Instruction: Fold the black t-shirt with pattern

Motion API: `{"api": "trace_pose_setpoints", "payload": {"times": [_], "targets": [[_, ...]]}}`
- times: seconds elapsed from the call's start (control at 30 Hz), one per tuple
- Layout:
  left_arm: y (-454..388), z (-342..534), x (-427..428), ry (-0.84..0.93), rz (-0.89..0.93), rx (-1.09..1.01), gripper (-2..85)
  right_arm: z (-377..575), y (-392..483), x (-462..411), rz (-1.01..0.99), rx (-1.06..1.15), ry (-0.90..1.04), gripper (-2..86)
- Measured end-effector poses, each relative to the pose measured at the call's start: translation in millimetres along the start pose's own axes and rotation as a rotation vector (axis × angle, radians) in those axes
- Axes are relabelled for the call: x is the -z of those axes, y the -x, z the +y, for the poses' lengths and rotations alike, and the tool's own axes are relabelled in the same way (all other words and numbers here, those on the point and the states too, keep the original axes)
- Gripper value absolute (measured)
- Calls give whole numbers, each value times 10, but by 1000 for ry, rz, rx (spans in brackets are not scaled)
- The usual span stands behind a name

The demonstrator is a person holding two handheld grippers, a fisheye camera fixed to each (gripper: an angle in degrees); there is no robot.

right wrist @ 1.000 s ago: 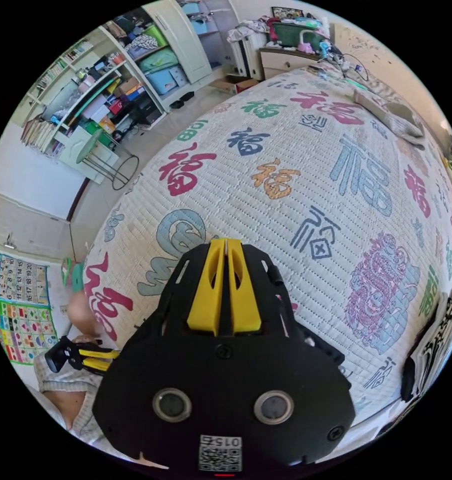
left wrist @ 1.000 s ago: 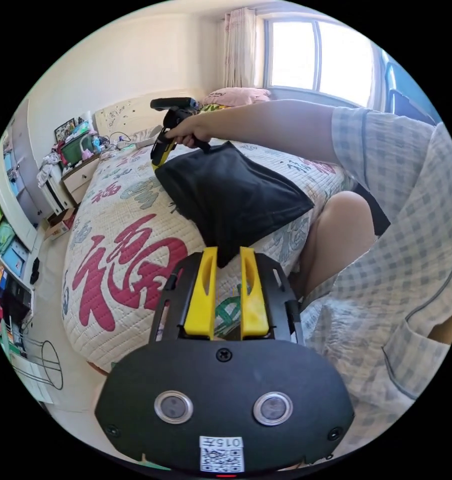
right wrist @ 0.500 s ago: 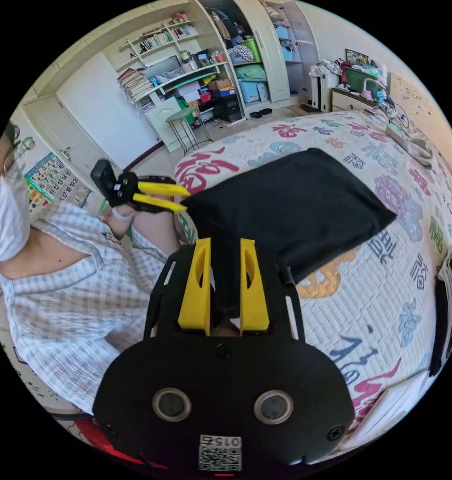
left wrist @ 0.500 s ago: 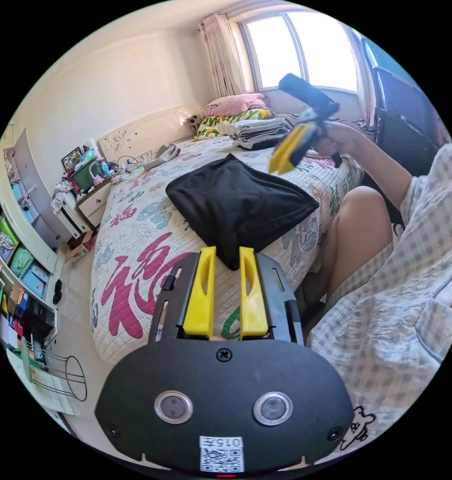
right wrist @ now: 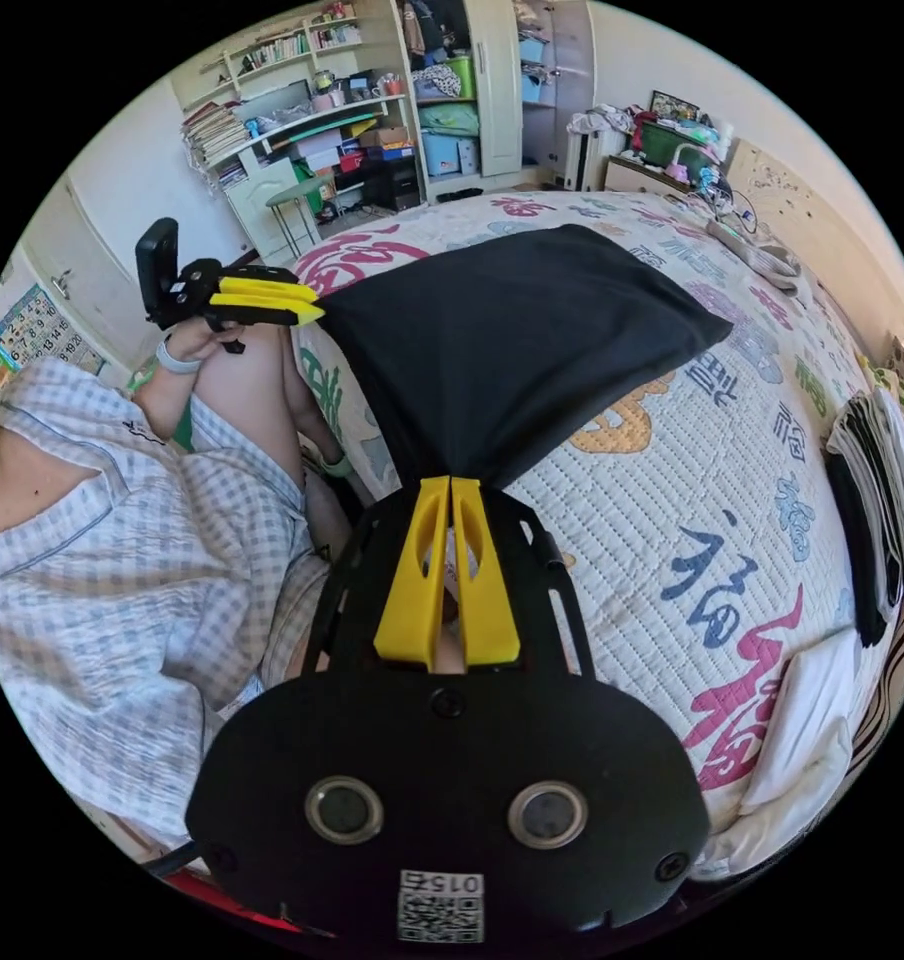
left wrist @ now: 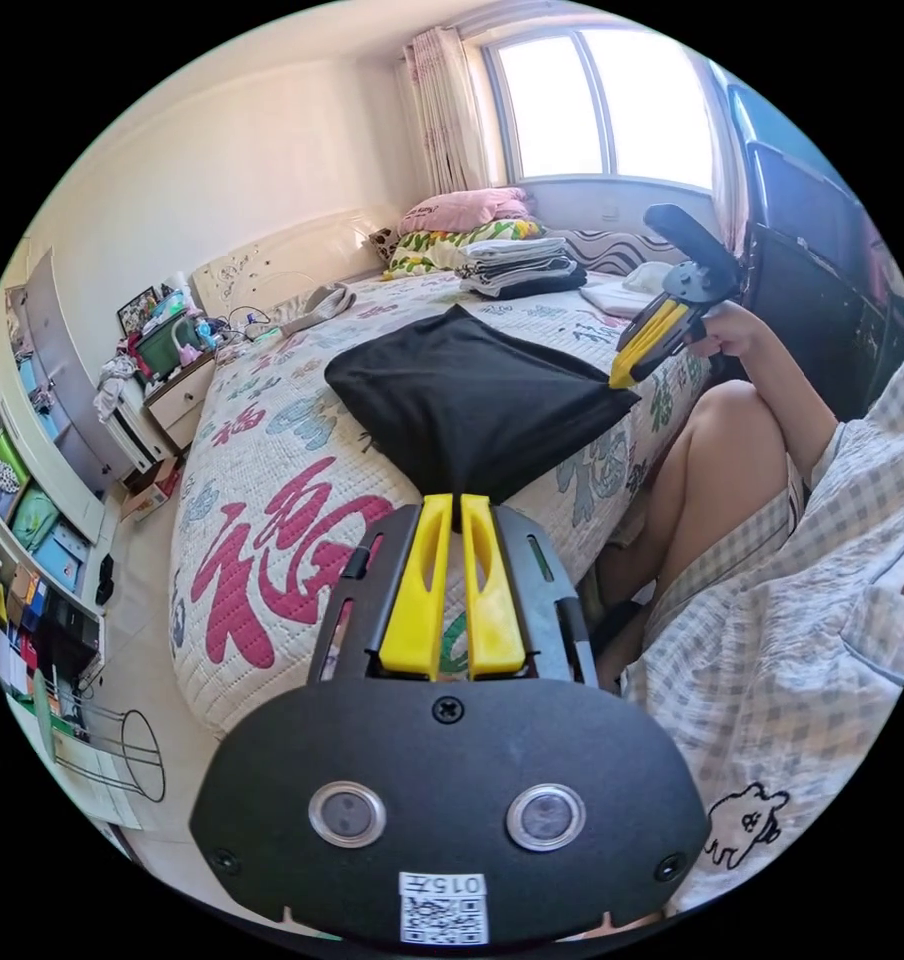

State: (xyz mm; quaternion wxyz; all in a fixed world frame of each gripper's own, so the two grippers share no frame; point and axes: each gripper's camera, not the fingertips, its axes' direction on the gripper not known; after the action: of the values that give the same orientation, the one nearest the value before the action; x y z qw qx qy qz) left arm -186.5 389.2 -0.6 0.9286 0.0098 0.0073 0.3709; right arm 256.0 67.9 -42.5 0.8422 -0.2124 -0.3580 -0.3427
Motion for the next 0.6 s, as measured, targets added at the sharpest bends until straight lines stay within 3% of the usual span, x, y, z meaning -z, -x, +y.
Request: {"api": "trace_pose_setpoints", "payload": {"times": [0.13,0.27,0.4,0.5,0.6], "targets": [[125,-62,-188,101,-34,-35,10,76,-135,-29,1,-15,30,-7],[447,-130,-104,80,37,-2,21,309,-412,236,-114,-58,-84,25],[1247,-269,328,-79,159,128,53,630,-1081,725,-235,-262,-415,63],[2011,-534,551,-241,241,216,80,660,-1604,860,-304,-387,-502,79],[2825,-912,282,-254,328,371,107,480,-2119,826,-350,-466,-469,101]]}}
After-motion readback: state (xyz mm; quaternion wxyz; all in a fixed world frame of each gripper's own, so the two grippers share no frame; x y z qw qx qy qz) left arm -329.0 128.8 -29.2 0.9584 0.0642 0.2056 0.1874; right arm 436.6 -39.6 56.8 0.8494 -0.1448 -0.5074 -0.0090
